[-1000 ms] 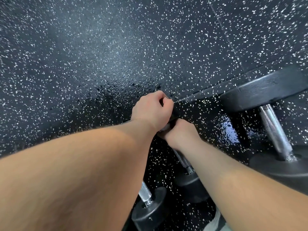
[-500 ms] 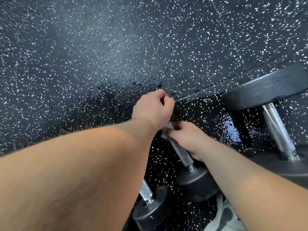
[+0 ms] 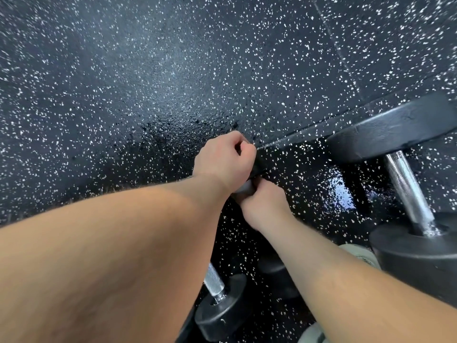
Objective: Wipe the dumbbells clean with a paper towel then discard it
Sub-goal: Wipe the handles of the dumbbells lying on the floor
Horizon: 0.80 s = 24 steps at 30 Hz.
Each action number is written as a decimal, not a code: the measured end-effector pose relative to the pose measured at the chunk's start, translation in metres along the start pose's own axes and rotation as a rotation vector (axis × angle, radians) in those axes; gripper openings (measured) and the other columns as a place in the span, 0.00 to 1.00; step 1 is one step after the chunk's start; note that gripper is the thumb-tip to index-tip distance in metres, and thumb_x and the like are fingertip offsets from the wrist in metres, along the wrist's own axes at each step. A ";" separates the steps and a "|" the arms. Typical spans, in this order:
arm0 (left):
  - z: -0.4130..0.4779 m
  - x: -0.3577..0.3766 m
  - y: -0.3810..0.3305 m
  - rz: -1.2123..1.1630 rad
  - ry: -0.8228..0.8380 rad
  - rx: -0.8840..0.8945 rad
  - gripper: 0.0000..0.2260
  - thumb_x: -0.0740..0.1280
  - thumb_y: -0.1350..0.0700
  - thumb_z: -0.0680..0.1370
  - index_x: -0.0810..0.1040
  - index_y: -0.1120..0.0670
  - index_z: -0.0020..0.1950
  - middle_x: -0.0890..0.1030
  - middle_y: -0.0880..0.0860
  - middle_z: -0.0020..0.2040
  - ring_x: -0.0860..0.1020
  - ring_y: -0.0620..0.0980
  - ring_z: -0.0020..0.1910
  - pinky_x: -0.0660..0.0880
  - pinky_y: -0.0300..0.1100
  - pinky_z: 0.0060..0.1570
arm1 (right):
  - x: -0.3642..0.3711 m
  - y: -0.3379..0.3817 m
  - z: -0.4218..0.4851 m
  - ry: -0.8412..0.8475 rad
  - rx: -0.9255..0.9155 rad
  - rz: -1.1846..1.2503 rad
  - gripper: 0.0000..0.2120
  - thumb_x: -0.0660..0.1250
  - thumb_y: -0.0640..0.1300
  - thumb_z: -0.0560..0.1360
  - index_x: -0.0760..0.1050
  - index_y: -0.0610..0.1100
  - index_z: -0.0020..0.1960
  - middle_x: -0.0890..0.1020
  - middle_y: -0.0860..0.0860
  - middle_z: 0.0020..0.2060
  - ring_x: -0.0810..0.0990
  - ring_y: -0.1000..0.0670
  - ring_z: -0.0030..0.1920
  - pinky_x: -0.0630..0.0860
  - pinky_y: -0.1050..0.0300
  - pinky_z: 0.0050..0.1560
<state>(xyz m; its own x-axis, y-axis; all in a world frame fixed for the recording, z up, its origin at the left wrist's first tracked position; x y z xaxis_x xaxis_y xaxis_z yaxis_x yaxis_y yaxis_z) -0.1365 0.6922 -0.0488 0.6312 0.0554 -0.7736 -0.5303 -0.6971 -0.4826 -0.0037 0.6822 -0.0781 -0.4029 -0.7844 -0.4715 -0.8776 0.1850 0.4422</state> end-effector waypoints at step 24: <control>-0.002 -0.001 -0.001 -0.008 0.011 0.011 0.13 0.54 0.44 0.72 0.78 0.44 0.43 0.78 0.45 0.34 0.78 0.52 0.40 0.76 0.46 0.42 | 0.006 -0.029 0.041 0.319 0.147 0.616 0.07 0.61 0.40 0.79 0.76 0.39 0.54 0.83 0.36 0.52 0.81 0.41 0.50 0.79 0.43 0.54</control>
<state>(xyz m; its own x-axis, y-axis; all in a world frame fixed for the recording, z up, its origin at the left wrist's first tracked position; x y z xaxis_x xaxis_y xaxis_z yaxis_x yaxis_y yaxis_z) -0.1356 0.6909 -0.0469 0.6411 0.0530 -0.7656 -0.5317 -0.6887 -0.4929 0.0091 0.6967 -0.1251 -0.7616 -0.6421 0.0880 -0.5492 0.7115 0.4383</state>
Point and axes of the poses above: each hand's wrist, its own z-axis towards the middle knuckle, its own x-axis out of the palm, y = z × x, the point moved 6 cm from there along z, towards the middle knuckle
